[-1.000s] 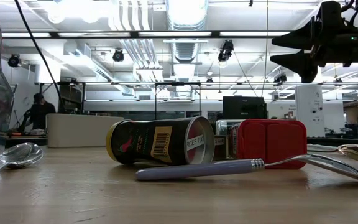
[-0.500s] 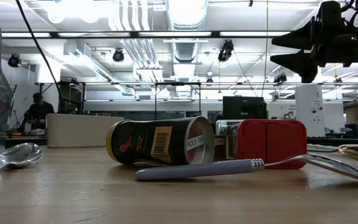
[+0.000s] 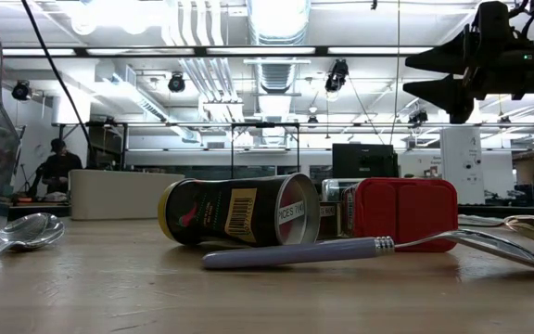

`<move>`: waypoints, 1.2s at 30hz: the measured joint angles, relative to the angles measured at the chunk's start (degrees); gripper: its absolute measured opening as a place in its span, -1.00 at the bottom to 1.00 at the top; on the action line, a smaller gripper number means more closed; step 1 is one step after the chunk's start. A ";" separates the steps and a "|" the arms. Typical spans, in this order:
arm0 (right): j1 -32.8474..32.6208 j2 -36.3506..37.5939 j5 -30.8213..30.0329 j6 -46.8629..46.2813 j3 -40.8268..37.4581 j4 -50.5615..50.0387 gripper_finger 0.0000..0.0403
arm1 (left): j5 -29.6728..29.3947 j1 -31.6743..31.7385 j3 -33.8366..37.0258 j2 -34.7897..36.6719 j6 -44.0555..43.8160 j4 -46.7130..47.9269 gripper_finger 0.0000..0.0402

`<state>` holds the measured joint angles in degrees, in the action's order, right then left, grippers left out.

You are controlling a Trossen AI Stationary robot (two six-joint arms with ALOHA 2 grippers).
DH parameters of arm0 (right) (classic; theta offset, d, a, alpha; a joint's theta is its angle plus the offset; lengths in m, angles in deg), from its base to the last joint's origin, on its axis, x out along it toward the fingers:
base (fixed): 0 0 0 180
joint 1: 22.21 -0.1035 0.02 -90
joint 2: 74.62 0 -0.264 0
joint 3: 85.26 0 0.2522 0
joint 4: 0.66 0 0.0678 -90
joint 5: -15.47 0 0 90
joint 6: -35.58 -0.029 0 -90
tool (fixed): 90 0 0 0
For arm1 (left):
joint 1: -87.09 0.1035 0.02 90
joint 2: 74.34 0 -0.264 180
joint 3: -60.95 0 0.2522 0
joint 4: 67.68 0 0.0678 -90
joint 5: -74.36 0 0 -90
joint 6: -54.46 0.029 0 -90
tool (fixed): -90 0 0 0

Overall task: Pick & Place Food Item
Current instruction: Put the orange seasoning bottle into the gray bin

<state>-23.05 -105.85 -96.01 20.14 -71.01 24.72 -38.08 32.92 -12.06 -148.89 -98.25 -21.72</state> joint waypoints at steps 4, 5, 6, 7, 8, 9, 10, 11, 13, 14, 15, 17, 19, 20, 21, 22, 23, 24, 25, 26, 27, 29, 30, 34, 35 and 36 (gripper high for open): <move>0.00 0.00 0.00 -0.01 0.00 0.00 0.37 | 0.02 3.44 0.00 2.60 8.78 5.26 0.36; 0.00 0.00 0.00 0.00 0.01 0.00 0.37 | 0.02 4.51 0.00 3.22 11.75 6.53 0.36; 0.00 0.02 0.00 0.00 0.00 0.02 0.37 | 0.00 5.61 0.00 3.85 14.90 7.87 0.36; 0.02 0.02 0.00 0.00 0.00 0.00 0.37 | 0.00 6.91 0.00 4.50 17.85 9.01 0.36; 0.00 0.00 0.00 0.00 0.00 0.00 0.37 | 0.00 8.17 0.00 5.07 20.73 10.04 0.36; 0.00 0.02 0.00 -0.02 0.00 0.00 0.37 | 0.01 9.48 0.00 5.52 23.64 11.06 0.36; 0.01 0.00 0.00 0.00 0.01 0.01 0.37 | 0.04 10.88 0.00 5.91 26.46 12.14 0.36; 0.01 0.00 0.00 0.00 0.01 0.00 0.37 | 0.07 12.33 0.00 6.19 29.03 13.16 0.36; 0.00 0.02 0.00 0.00 0.01 0.01 0.37 | 0.04 15.62 0.00 6.42 34.24 15.39 0.36; 0.00 0.02 0.00 0.00 0.00 0.00 0.37 | 0.04 17.38 0.02 6.42 36.61 16.43 0.36; 0.02 0.02 0.00 0.00 0.00 0.02 0.37 | 0.12 19.06 0.02 6.42 38.97 17.36 0.36; 0.00 0.00 0.00 0.00 0.00 0.00 0.37 | 0.34 22.66 0.02 6.39 43.53 18.52 0.36; 0.00 0.02 0.00 0.00 0.01 0.00 0.37 | 0.72 26.12 0.03 6.37 48.39 18.84 0.36; 0.01 0.01 0.00 -0.01 0.00 0.00 0.37 | 0.87 27.97 0.06 6.37 51.32 18.69 0.36; 0.00 0.02 0.00 -0.02 0.00 0.00 0.37 | 0.87 29.72 0.16 6.37 53.98 18.35 0.36; 0.00 0.02 0.00 0.00 0.00 0.00 0.37 | 0.85 31.53 0.44 6.37 56.93 17.53 0.36; 0.00 0.01 0.00 -0.01 0.00 0.00 0.37 | 0.85 33.45 0.71 6.37 59.79 16.67 0.36; 0.00 0.02 0.00 0.00 0.01 0.01 0.37 | 0.87 35.25 1.07 6.23 62.75 15.66 0.36; 0.00 0.02 0.00 -0.01 0.00 0.01 0.37 | 0.87 37.20 1.43 5.87 65.98 14.24 0.36; 0.02 0.00 0.00 0.00 0.00 0.00 0.37 | 0.87 39.21 1.56 5.52 69.05 12.96 0.36; 0.00 0.00 0.00 0.00 0.00 0.00 0.37 | 0.86 40.94 1.57 4.93 72.03 11.84 0.36; 0.02 0.00 0.00 -0.02 0.01 0.00 0.37 | 0.81 43.87 1.57 3.48 77.34 9.00 0.36; 0.00 0.00 0.02 0.00 0.00 0.00 0.37 | 0.84 45.16 1.57 2.58 79.54 7.29 0.36; 0.00 0.00 0.00 -0.02 0.00 0.00 0.37 | 0.85 48.34 1.55 -1.28 83.65 2.06 0.36; 0.00 0.00 0.00 0.00 0.00 0.00 0.37 | 0.85 48.90 1.55 -2.28 83.52 1.32 0.36; 0.02 0.00 0.00 0.00 0.01 0.00 0.37 | 0.85 49.36 1.55 -3.36 82.92 0.51 0.36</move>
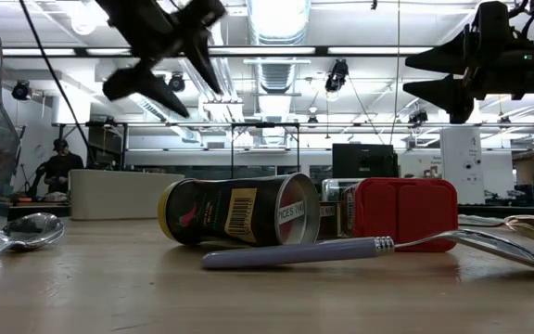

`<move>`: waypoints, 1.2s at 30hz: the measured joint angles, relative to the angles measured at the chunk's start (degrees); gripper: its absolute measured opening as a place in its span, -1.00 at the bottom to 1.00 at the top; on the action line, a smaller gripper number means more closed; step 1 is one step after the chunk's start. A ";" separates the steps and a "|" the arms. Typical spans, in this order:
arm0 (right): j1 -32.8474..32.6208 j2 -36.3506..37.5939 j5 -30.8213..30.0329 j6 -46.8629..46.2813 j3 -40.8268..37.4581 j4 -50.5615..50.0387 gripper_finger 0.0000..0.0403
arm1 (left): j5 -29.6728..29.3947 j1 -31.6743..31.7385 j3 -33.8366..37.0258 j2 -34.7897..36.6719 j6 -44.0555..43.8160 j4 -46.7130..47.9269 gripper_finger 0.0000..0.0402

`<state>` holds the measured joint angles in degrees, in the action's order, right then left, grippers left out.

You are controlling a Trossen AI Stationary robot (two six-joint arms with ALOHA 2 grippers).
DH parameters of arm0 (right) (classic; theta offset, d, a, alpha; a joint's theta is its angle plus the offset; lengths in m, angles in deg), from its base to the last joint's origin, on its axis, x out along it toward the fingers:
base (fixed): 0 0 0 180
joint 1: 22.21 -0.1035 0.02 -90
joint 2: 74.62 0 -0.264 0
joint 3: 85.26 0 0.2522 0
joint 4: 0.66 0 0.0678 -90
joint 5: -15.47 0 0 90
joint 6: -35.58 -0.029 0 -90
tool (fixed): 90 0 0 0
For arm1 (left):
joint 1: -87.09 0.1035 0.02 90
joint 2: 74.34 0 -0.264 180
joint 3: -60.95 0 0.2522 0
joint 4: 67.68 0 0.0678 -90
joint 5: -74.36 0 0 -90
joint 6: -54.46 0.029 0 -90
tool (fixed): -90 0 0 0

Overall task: Pick & Place Food Item
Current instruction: Put the orange seasoning bottle into the gray bin

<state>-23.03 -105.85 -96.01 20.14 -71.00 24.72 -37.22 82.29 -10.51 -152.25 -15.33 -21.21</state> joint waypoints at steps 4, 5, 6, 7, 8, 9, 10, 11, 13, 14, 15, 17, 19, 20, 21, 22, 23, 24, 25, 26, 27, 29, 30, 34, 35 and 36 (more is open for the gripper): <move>-0.02 0.00 0.00 0.00 -0.01 -0.02 0.37 | 0.41 0.51 0.00 -4.54 -11.06 -2.83 0.36; -0.02 0.00 0.00 0.00 -0.01 -0.02 0.37 | 0.53 0.50 0.00 -5.51 -13.96 -3.80 0.36; -0.02 0.00 0.00 -0.02 -0.01 -0.02 0.37 | 0.70 0.51 -0.11 -6.65 -15.98 -4.18 0.36; -0.02 0.00 0.00 -0.01 -0.01 -0.02 0.37 | 1.15 0.53 -0.39 -7.71 -17.63 -4.13 0.36; -0.02 0.00 0.00 -0.02 -0.01 -0.02 0.37 | 1.99 0.67 -0.82 -8.81 -19.27 -4.16 0.36; -0.02 0.00 0.01 0.00 -0.01 -0.04 0.37 | 3.09 0.87 -1.31 -9.92 -21.23 -4.22 0.36; -0.02 0.00 0.00 0.00 -0.01 -0.04 0.37 | 4.56 1.15 -1.73 -10.91 -22.99 -4.17 0.36; -0.02 0.00 0.00 -0.01 -0.01 -0.04 0.37 | 6.09 1.41 -2.22 -11.74 -24.68 -3.98 0.36; -0.02 0.00 0.00 0.00 -0.01 -0.04 0.37 | 8.83 2.09 -3.44 -13.46 -28.87 -3.55 0.36; -0.02 0.00 0.00 -0.02 -0.01 -0.04 0.37 | 9.80 2.45 -4.03 -14.23 -31.33 -3.06 0.36; -0.02 0.00 0.00 0.00 0.01 -0.04 0.37 | 10.40 2.83 -4.54 -15.05 -33.27 -2.77 0.36; -0.02 0.00 0.00 0.00 -0.01 -0.06 0.37 | 10.78 3.55 -5.32 -16.22 -35.30 -2.89 0.36; -0.01 0.00 0.00 0.00 -0.01 -0.09 0.37 | 10.78 4.20 -6.01 -17.17 -35.79 -3.12 0.36; -0.02 0.00 0.00 0.00 0.00 -0.16 0.37 | 11.10 4.62 -6.32 -17.64 -36.14 -3.15 0.36; -0.02 0.01 0.00 0.00 -0.01 -0.20 0.37 | 11.90 5.13 -6.69 -18.10 -36.37 -3.14 0.36; 0.00 0.00 0.00 0.00 0.00 -0.21 0.37 | 12.92 5.66 -7.15 -18.56 -36.41 -3.13 0.36; -0.02 0.00 0.00 0.00 0.01 -0.28 0.37 | 13.98 6.22 -7.60 -19.03 -36.32 -3.17 0.36; -0.02 0.00 0.00 0.00 -0.01 -0.35 0.37 | 14.99 6.74 -8.04 -19.46 -35.92 -3.14 0.36; -0.02 0.00 0.00 0.00 0.00 -0.41 0.37 | 15.67 7.19 -8.41 -19.86 -35.49 -3.11 0.36; -0.02 0.00 0.00 0.00 -0.01 -0.44 0.37 | 16.04 7.54 -8.69 -20.27 -35.45 -3.06 0.36; -0.02 0.00 0.00 0.00 0.00 -0.44 0.37 | 16.48 7.82 -8.88 -20.75 -35.51 -2.96 0.36; -0.02 0.00 0.00 0.00 0.00 -0.44 0.37 | 17.96 8.23 -8.96 -21.55 -36.16 -2.86 0.36; -0.02 0.00 0.00 0.00 -0.01 -0.44 0.37 | 18.91 8.34 -9.04 -22.00 -36.93 -2.71 0.36; 0.00 0.00 0.00 -0.01 0.00 -0.46 0.37 | 21.44 8.83 -9.16 -22.68 -42.16 -2.32 0.36; -0.02 0.00 0.00 0.00 0.01 -0.59 0.37 | 21.49 8.94 -9.16 -22.76 -43.25 -2.02 0.36; 0.00 0.00 0.00 0.00 0.01 -0.74 0.37 | 21.62 9.02 -9.16 -22.77 -44.14 -1.72 0.36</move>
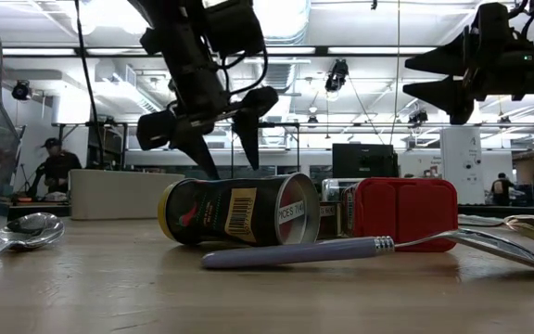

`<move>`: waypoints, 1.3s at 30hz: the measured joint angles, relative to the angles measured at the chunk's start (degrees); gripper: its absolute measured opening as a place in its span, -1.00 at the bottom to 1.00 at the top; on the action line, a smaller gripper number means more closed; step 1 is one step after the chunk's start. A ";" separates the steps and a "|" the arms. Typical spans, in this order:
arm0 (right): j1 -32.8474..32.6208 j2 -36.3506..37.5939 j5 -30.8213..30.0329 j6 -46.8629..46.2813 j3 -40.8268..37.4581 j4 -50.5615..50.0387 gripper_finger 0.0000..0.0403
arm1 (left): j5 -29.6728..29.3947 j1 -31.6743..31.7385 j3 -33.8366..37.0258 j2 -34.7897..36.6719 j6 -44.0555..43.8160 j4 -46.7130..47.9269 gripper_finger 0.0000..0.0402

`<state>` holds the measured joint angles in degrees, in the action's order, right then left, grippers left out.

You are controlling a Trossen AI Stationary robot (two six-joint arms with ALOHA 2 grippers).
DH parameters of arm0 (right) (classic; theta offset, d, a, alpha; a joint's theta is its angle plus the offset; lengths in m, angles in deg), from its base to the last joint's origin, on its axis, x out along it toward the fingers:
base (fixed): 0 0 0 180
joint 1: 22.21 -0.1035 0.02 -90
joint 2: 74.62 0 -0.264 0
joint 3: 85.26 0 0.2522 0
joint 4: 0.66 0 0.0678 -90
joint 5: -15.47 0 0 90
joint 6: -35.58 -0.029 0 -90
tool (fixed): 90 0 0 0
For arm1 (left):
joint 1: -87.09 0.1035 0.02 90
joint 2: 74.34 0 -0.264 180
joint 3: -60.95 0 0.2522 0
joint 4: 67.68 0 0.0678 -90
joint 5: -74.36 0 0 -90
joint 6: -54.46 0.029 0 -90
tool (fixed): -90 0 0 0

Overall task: Pick & Place Food Item
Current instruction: Put the orange seasoning bottle into the gray bin

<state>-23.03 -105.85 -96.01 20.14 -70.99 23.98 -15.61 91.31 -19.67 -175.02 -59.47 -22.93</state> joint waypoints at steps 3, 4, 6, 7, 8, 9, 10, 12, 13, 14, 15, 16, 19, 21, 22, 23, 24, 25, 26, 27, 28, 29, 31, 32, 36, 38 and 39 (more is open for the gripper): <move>-0.01 0.00 0.00 -0.01 -0.02 -0.35 0.37 | 0.10 0.39 -0.02 -0.25 -1.44 0.17 0.36; 0.00 0.00 0.00 0.00 -0.02 -0.39 0.37 | 0.25 0.60 -0.02 -0.38 -1.49 0.55 0.36; 0.00 0.00 0.00 -0.02 -0.02 -0.53 0.37 | 0.26 0.89 0.00 -1.09 -1.57 1.17 0.36; 0.00 0.00 0.00 0.00 0.00 -0.53 0.37 | 0.66 1.13 -0.02 -1.31 -1.58 1.05 0.36; -0.02 0.00 0.02 0.00 -0.02 -0.53 0.37 | 1.16 1.26 0.01 -1.48 -1.61 1.17 0.36; -0.02 0.00 0.02 0.00 -0.02 -0.55 0.37 | 1.37 1.36 0.13 -1.54 -1.61 1.27 0.36; 0.00 0.00 0.00 0.00 -0.02 -0.65 0.37 | 1.52 1.41 0.13 -1.96 -1.62 1.24 0.36; -0.02 0.00 0.25 0.00 -0.01 -0.70 0.37 | 1.76 1.57 0.04 -2.46 -1.59 0.88 0.36; -0.02 0.00 0.31 -0.01 -0.01 -0.71 0.37 | 1.77 1.65 0.12 -2.69 -1.60 1.09 0.36; 0.01 0.01 0.28 0.00 -0.02 -0.81 0.37 | 1.75 1.75 0.12 -3.19 -1.60 0.94 0.36; 0.01 0.01 0.31 0.00 -0.02 -0.97 0.37 | 1.76 1.91 0.10 -3.45 -1.62 0.21 0.36; -0.01 0.01 0.32 -0.01 -0.02 -0.99 0.37 | 1.73 2.04 0.07 -3.71 -1.59 -0.02 0.36; -0.01 0.00 0.33 0.00 -0.01 -1.51 0.37 | 1.76 2.43 0.07 -4.96 -1.57 -0.67 0.36; -0.02 -0.13 0.37 -0.02 0.00 -2.01 0.37 | 1.77 2.62 0.10 -5.60 -1.41 -0.73 0.36; -0.02 -0.11 0.38 -0.02 -0.02 -2.14 0.37 | 1.77 2.68 0.11 -5.71 -1.42 -0.93 0.36; -0.02 -0.11 0.45 0.00 -0.02 -2.27 0.37 | 1.77 2.72 0.11 -5.76 -1.42 -1.02 0.36; -0.02 -0.13 0.46 -0.02 -0.02 -2.23 0.37 | 1.77 2.77 0.11 -5.77 -1.42 -0.97 0.36; -0.01 -0.17 0.46 -0.01 -0.01 -2.23 0.37 | 1.75 2.79 0.11 -5.76 -1.42 -1.00 0.36; -0.02 -0.19 0.46 0.00 0.00 -2.25 0.37 | 1.75 2.79 0.11 -5.75 -1.40 -1.03 0.36; -0.02 -0.24 0.46 -0.02 -0.02 -2.24 0.37 | 1.75 2.79 0.11 -5.75 -1.40 -0.99 0.36; -0.02 -0.31 0.46 -0.01 -0.01 -2.22 0.37 | 1.75 2.79 0.11 -5.75 -1.33 -0.97 0.36; -0.02 -0.39 0.46 0.00 -0.01 -2.24 0.37 | 1.75 2.79 0.11 -5.75 -1.18 -0.99 0.36; -0.02 -0.39 0.46 0.00 -0.01 -2.25 0.37 | 1.75 2.79 0.11 -5.75 -1.14 -0.99 0.36; -0.02 -0.37 0.46 0.00 -0.02 -2.21 0.37 | 1.75 2.79 0.16 -5.75 -1.12 -0.99 0.36; -0.02 -0.38 0.46 -0.01 -0.01 -2.21 0.37 | 1.68 2.79 0.50 -5.75 -0.90 -0.80 0.36; -0.01 -0.37 0.46 -0.01 -0.01 -2.23 0.37 | 1.49 2.79 0.56 -5.75 -0.22 -0.81 0.36; -0.02 -0.37 0.46 0.00 -0.01 -2.22 0.37 | 1.30 2.79 0.57 -5.75 0.07 -0.83 0.36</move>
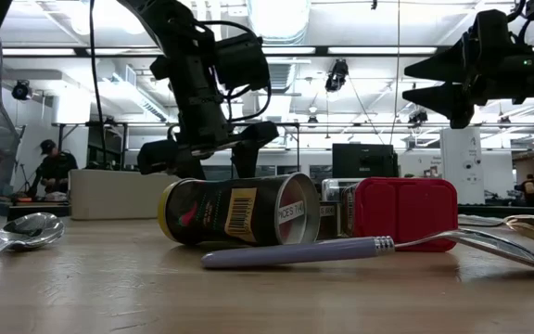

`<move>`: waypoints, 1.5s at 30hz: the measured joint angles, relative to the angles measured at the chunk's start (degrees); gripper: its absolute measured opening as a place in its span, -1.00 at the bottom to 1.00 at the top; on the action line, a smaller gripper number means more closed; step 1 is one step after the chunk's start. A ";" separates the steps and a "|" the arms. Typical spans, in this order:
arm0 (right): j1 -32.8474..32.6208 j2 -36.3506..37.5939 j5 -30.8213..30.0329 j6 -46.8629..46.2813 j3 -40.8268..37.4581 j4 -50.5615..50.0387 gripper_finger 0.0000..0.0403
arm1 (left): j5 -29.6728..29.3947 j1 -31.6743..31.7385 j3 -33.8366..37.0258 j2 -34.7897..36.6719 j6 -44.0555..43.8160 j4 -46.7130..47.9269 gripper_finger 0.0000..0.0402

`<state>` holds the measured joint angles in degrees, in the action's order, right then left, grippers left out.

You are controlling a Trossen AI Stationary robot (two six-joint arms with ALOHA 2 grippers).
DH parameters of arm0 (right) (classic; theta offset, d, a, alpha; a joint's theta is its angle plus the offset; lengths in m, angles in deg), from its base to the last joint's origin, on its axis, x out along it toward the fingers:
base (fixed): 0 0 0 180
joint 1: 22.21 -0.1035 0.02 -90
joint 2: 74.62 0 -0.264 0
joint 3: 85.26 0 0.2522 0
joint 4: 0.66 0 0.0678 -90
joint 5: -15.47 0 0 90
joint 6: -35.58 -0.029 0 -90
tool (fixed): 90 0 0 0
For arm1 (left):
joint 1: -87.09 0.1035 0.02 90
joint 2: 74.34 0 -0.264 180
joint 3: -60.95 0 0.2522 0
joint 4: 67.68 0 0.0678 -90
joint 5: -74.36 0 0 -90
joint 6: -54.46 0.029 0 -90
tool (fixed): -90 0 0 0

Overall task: Pick & Place Food Item
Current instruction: Put the orange seasoning bottle into the gray bin

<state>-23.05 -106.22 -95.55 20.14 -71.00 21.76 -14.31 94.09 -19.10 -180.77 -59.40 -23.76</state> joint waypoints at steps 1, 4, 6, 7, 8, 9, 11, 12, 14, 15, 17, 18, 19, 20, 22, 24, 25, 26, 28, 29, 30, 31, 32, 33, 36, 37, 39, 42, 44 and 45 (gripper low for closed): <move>0.00 0.00 0.00 -0.01 0.00 0.01 0.37 | -0.38 0.00 0.01 0.00 0.06 -0.01 0.36; 0.00 -0.02 0.00 -0.02 0.01 0.01 0.37 | -1.30 0.00 0.04 0.00 0.07 -0.11 0.36; 0.00 0.00 0.00 0.00 0.00 0.01 0.37 | -1.58 0.00 0.04 0.00 0.06 -0.12 0.36; 0.00 0.00 0.00 0.00 -0.01 0.01 0.37 | -1.76 0.00 0.04 0.00 0.08 -0.14 0.36; 0.00 -0.02 0.00 -0.02 -0.01 0.01 0.37 | -1.80 -0.05 0.04 0.00 0.08 -0.14 0.36; 0.00 0.00 0.00 0.00 -0.01 0.01 0.37 | -1.89 -0.14 0.04 0.00 0.34 -0.14 0.36; 0.00 0.00 0.00 0.00 0.00 0.01 0.37 | -2.04 -0.39 0.04 -0.76 0.96 -0.67 0.36; 0.00 -0.01 0.00 0.00 0.00 0.01 0.37 | -2.04 -0.46 0.05 -1.23 0.98 -0.80 0.36; 0.02 -0.02 0.00 0.00 0.01 0.02 0.37 | -1.92 -0.53 0.07 -2.90 0.96 -1.49 0.36; 0.01 -0.02 0.01 0.00 0.00 -0.01 0.37 | -1.77 -0.52 0.00 -3.37 1.01 -1.74 0.36; 0.04 -0.02 -0.02 -0.01 0.00 -0.02 0.37 | -1.44 -0.52 -0.04 -3.99 1.06 -2.50 0.36; 0.00 -0.02 0.00 0.00 -0.01 -0.06 0.37 | -1.37 -0.49 -0.05 -4.37 1.13 -2.74 0.36; 0.02 -0.02 0.00 0.00 0.01 -0.08 0.37 | -1.35 -0.48 -0.05 -4.39 1.13 -2.84 0.36; 0.00 -0.02 0.00 -0.02 0.01 -0.12 0.37 | -1.32 -0.48 -0.12 -4.42 1.13 -2.83 0.36; 0.00 -0.02 0.00 -0.01 0.00 -0.24 0.37 | -1.32 -0.48 -0.35 -4.22 1.28 -2.76 0.36; 0.00 -0.04 0.00 0.00 0.00 -0.30 0.37 | -1.50 -0.48 -0.31 -4.02 1.35 -2.99 0.36; 0.00 -0.02 0.00 0.00 -0.01 -0.30 0.37 | -1.62 -0.48 -0.29 -3.86 1.36 -3.06 0.36; 0.00 -0.03 0.00 0.00 0.00 -0.33 0.37 | -1.71 -0.48 -0.24 -3.85 1.35 -3.17 0.35; 0.00 -0.04 0.00 0.00 0.01 -0.38 0.37 | -1.69 -0.48 -0.16 -3.85 1.35 -3.27 0.30; 0.00 -0.04 0.00 0.00 -0.01 -0.41 0.37 | -1.69 -0.48 -0.14 -3.85 1.35 -3.20 0.25; 0.00 -0.04 0.00 0.00 -0.01 -0.41 0.37 | -1.69 -0.48 -0.13 -3.85 1.35 -3.12 0.20; 0.00 -0.04 0.00 0.00 0.00 -0.41 0.37 | -1.71 -0.48 -0.13 -3.85 1.35 -3.03 0.15; 0.01 -0.04 0.00 0.00 0.01 -0.42 0.37 | -1.70 -0.48 -0.13 -3.87 1.35 -3.17 0.08; 0.00 -0.04 0.00 -0.01 0.00 -0.41 0.37 | -1.72 -0.50 -0.13 -3.87 1.39 -3.69 0.02; 0.00 -0.04 0.00 0.00 0.01 -0.41 0.37 | -1.74 -0.52 -0.15 -3.87 1.55 -4.08 -0.12; 0.00 -0.04 0.00 0.00 0.01 -0.42 0.37 | -1.74 -0.52 -0.15 -3.87 1.55 -4.02 -0.16; 0.00 -0.04 0.00 -0.02 -0.01 -0.41 0.37 | -1.74 -0.52 -0.15 -3.85 1.55 -3.89 -0.19; 0.00 -0.04 0.00 0.00 0.00 -0.41 0.37 | -1.74 -0.52 -0.17 -3.85 1.55 -3.77 -0.19; 0.00 -0.04 0.00 0.00 -0.01 -0.41 0.37 | -1.76 -0.52 -0.20 -3.85 1.55 -3.62 -0.20; 0.00 -0.04 0.00 -0.01 0.01 -0.41 0.37 | -1.76 -0.52 -0.20 -3.81 1.55 -3.52 -0.20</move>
<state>-23.05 -106.26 -95.55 20.13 -70.99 21.35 -16.07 93.57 -19.29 -184.58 -57.85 -27.28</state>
